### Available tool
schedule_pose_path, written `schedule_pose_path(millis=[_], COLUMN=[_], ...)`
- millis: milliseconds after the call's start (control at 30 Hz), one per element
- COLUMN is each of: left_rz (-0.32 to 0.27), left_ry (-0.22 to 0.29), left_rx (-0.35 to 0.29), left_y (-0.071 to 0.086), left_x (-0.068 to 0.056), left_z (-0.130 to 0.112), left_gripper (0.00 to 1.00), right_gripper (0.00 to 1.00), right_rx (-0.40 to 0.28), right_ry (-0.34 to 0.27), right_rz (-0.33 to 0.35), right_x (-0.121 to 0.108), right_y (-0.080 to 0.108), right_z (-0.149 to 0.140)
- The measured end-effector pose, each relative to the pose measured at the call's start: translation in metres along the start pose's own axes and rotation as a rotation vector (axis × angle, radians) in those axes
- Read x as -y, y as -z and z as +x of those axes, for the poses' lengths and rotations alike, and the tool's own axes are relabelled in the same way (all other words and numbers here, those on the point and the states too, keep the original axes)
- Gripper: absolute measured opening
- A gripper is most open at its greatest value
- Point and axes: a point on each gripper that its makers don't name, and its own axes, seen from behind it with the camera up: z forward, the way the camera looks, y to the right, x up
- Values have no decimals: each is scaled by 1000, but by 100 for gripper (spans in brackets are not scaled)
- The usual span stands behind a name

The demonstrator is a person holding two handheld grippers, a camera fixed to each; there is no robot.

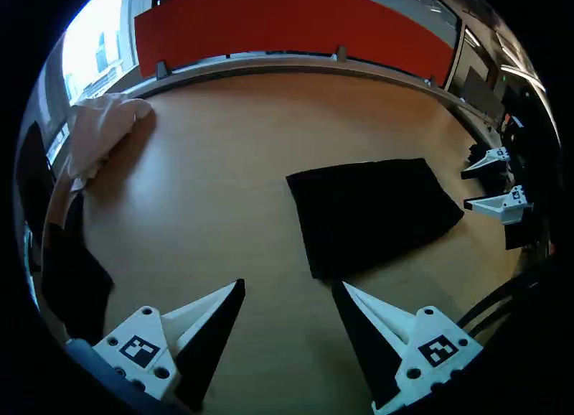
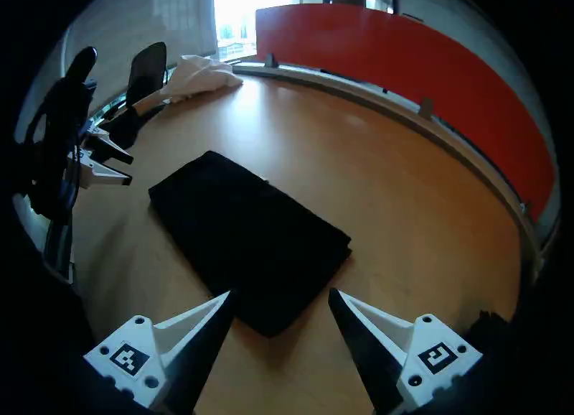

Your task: Fold towel

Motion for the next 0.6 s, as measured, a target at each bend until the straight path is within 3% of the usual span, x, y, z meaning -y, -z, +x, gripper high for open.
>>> schedule_pose_path(millis=[300, 600], left_rz=[27, 45], left_ry=[39, 40], left_rx=[-28, -53], left_y=[14, 21], left_x=[6, 8], left_z=[-7, -12], left_gripper=[90, 90], right_gripper=[97, 96], right_rx=[15, 29], right_ry=[14, 25], right_rz=[12, 19], right_x=[-1, 2], right_y=[0, -1], right_z=[-3, -9])
